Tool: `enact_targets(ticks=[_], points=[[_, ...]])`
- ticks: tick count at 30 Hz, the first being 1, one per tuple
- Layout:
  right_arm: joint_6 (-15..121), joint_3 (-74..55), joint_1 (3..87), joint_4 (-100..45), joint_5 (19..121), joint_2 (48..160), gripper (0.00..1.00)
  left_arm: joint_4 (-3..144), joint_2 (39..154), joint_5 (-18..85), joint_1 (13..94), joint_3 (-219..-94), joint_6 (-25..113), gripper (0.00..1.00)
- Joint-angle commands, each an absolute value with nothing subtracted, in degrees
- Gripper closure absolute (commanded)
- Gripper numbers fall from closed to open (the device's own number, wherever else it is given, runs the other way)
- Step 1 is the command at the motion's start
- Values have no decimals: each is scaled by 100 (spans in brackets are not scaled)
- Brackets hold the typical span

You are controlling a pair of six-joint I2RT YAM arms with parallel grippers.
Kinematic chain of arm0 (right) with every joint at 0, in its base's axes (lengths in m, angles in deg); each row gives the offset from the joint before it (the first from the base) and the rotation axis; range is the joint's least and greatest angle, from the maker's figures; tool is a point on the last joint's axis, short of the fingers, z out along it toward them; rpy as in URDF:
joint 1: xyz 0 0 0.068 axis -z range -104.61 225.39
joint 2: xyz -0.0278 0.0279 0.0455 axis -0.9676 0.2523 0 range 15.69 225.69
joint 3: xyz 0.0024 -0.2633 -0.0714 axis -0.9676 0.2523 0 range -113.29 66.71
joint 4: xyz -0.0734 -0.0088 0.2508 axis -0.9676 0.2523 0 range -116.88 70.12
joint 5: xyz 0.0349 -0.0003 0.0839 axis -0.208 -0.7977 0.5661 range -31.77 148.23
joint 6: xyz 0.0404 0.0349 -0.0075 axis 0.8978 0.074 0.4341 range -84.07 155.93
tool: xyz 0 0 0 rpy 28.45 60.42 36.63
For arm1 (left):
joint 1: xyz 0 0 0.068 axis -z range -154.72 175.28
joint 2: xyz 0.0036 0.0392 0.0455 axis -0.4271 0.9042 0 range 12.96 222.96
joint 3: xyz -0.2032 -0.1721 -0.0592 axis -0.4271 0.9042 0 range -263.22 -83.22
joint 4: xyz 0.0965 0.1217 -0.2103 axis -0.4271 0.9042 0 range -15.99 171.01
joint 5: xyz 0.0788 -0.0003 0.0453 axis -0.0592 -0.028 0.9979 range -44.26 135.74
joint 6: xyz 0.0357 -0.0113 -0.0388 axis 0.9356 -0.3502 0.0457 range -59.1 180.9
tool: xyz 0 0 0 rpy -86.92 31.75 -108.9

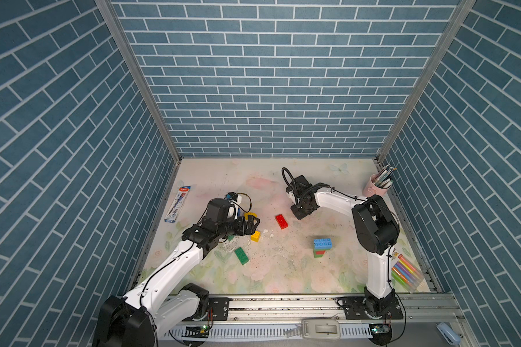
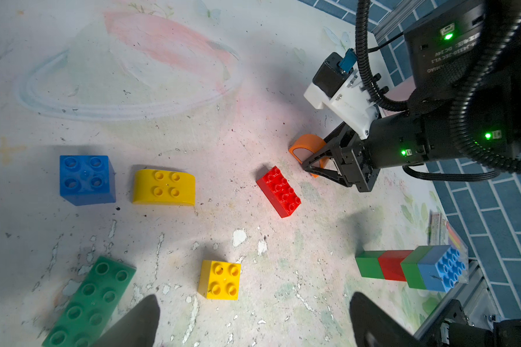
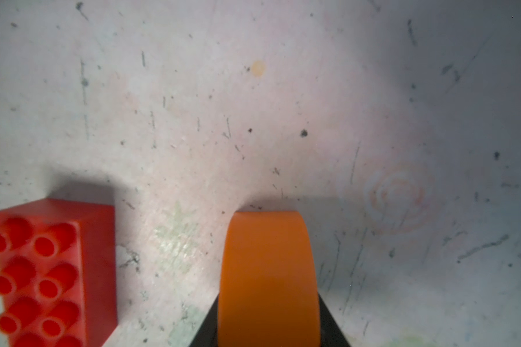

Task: Assemble an ice cream with lego
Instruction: Pick up the lego brick from the center of the board.

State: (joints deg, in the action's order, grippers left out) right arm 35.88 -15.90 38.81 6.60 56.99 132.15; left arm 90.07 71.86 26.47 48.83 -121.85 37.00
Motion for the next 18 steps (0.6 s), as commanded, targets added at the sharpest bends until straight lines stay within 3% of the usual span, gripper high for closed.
enact_targets(ticks=[1, 12, 18], points=[[3325, -1562, 3891, 692, 5735, 13194, 70, 9097, 7209, 2676, 4908, -12218, 3792, 1], [3373, -1803, 3882, 791, 5712, 13196, 56, 9097, 7159, 2685, 4906, -12209, 3780, 0], [3400, -1797, 3882, 725, 5695, 13100, 56, 9140, 7130, 2713, 4907, -12224, 3795, 0]])
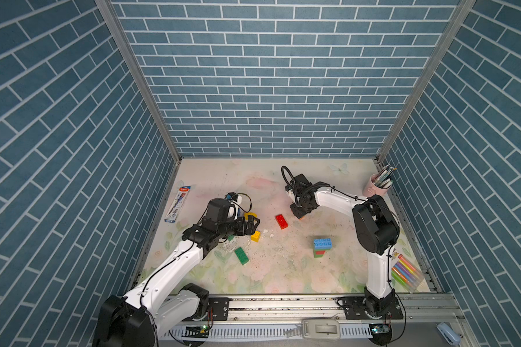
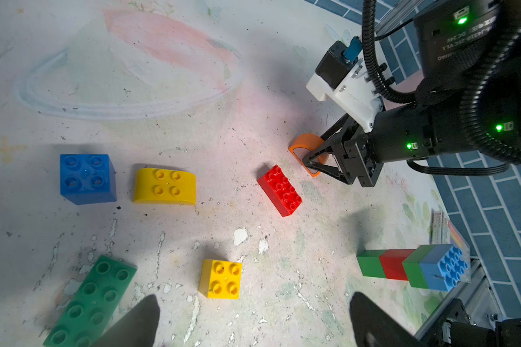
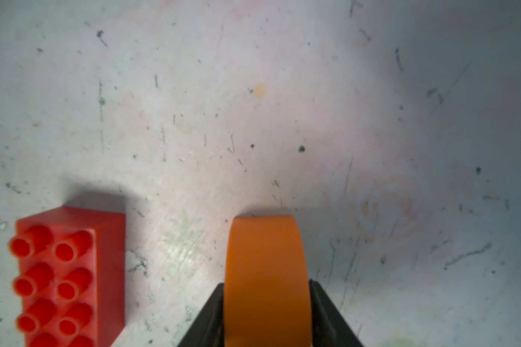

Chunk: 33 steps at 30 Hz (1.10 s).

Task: Assemble an ice cream with lego
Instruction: Pick up the lego brick from the center of the board.

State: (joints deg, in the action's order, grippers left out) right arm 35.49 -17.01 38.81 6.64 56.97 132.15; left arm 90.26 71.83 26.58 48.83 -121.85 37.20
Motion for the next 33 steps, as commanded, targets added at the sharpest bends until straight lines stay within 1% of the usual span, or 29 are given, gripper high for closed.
enact_targets(ticks=[1, 3, 8, 12, 14, 21, 27, 29, 31, 33], points=[[3407, -1802, 3882, 724, 5691, 13091, 57, 9144, 7125, 2714, 4906, -12224, 3796, 1], [3409, -1823, 3882, 723, 5682, 13091, 61, 9142, 7122, 2720, 4907, -12212, 3792, 0], [3416, -1814, 3882, 758, 5662, 13093, 75, 9168, 7075, 2729, 4901, -12202, 3793, 0], [3415, -1750, 3882, 796, 5648, 12892, 93, 9179, 7072, 2737, 4902, -12214, 3794, 0], [3400, -1732, 3882, 896, 5690, 12640, 100, 9188, 7084, 2737, 4901, -12224, 3796, 0], [3016, -1646, 3876, 1908, 5893, 11544, 100, 9188, 7106, 2694, 4902, -12241, 3802, 0], [2284, -1020, 3878, 2515, 6285, 10213, 100, 9144, 7164, 2643, 4914, -12227, 3784, 0], [1935, -888, 3882, 2814, 6670, 9811, 100, 9124, 7186, 2615, 4918, -12249, 3770, 0], [1277, -685, 3880, 3109, 7215, 9431, 100, 9115, 7215, 2578, 4923, -12251, 3773, 1], [882, -463, 3878, 3213, 7427, 9039, 100, 9098, 7238, 2545, 4929, -12259, 3770, 0]])
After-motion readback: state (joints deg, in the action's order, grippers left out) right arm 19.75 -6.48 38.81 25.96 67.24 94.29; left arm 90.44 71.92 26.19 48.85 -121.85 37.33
